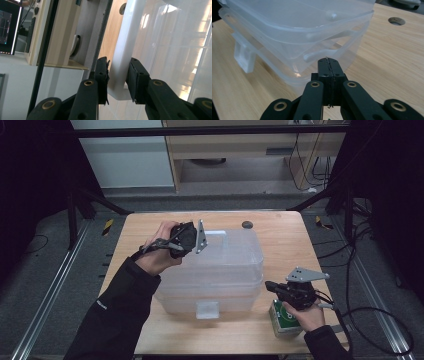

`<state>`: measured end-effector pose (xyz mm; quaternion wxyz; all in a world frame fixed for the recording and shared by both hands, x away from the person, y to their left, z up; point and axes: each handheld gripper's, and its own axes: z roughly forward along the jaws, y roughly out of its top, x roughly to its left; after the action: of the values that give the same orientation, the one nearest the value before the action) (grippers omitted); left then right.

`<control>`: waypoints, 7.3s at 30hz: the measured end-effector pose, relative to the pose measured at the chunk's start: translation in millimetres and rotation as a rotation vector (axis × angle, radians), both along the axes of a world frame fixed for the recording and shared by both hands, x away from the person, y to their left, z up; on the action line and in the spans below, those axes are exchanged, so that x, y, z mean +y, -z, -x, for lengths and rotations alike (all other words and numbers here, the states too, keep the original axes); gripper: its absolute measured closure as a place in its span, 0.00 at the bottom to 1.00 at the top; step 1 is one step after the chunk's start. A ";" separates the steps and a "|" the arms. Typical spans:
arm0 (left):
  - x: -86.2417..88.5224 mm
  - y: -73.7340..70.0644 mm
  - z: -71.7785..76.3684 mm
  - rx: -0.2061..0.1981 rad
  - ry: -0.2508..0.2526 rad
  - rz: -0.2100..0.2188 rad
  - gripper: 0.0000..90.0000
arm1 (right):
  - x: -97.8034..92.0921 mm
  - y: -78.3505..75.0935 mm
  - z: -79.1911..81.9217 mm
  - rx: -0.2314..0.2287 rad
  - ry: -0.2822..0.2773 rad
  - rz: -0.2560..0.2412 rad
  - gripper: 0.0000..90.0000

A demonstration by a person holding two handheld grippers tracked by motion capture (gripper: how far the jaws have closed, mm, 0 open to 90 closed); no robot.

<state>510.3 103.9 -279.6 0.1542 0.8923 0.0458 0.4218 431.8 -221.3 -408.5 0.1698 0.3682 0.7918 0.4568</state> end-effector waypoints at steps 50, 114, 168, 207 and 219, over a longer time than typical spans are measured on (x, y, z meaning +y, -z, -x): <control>47.5 -18.0 4.4 0.068 -0.010 0.316 0.54 | 17.0 -12.6 -7.1 -0.057 -0.010 -0.088 1.00; 191.3 112.8 84.2 0.306 -0.261 0.869 0.98 | 18.6 -12.1 -5.7 -0.060 -0.005 -0.058 1.00; 154.8 79.7 65.3 0.225 -0.202 0.911 0.98 | 19.9 -46.1 -28.1 -0.123 0.000 -0.099 1.00; 152.0 95.5 59.9 0.122 -0.244 0.892 0.62 | 23.1 -41.8 -24.9 -0.113 -0.019 -0.081 1.00; 148.2 92.9 59.1 0.097 -0.228 0.884 0.69 | 23.8 -41.5 -25.0 -0.113 -0.021 -0.085 0.99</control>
<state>451.2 252.1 -372.5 0.4703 0.7489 0.3264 0.3339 456.8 -197.5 -367.0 0.1935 0.3405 0.7646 0.5119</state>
